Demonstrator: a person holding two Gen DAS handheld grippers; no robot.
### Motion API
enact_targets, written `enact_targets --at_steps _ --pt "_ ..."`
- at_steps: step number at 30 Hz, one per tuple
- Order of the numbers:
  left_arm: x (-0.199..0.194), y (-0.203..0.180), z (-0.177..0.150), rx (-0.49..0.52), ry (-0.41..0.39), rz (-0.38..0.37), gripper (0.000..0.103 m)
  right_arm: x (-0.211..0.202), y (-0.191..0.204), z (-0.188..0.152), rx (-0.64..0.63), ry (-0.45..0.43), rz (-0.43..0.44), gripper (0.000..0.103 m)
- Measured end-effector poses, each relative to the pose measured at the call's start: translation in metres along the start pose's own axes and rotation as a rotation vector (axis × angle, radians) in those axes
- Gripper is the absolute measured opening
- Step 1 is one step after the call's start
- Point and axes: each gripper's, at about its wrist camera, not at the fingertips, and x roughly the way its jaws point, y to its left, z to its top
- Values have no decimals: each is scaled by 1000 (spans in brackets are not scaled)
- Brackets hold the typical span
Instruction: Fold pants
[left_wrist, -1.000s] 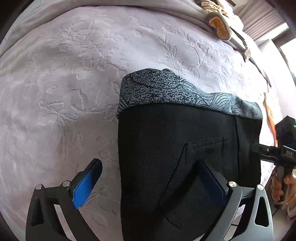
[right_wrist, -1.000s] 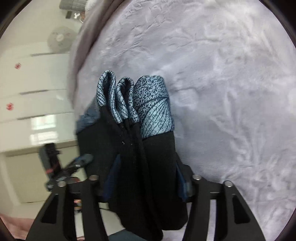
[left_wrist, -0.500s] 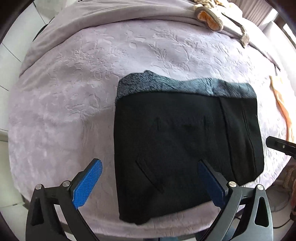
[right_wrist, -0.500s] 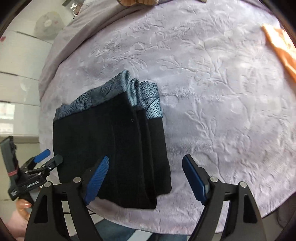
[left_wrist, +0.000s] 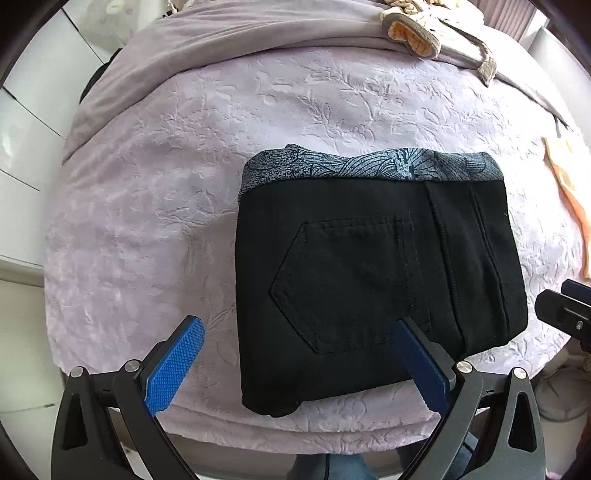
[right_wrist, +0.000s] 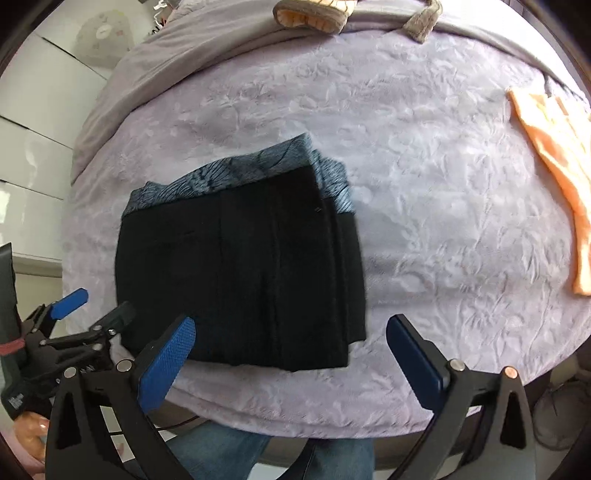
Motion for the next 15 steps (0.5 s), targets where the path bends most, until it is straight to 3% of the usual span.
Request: enact_targets --at_steps 15 --pt "1 4 1 -17 10 5 103 10 15 0 -23 40 -74 103"
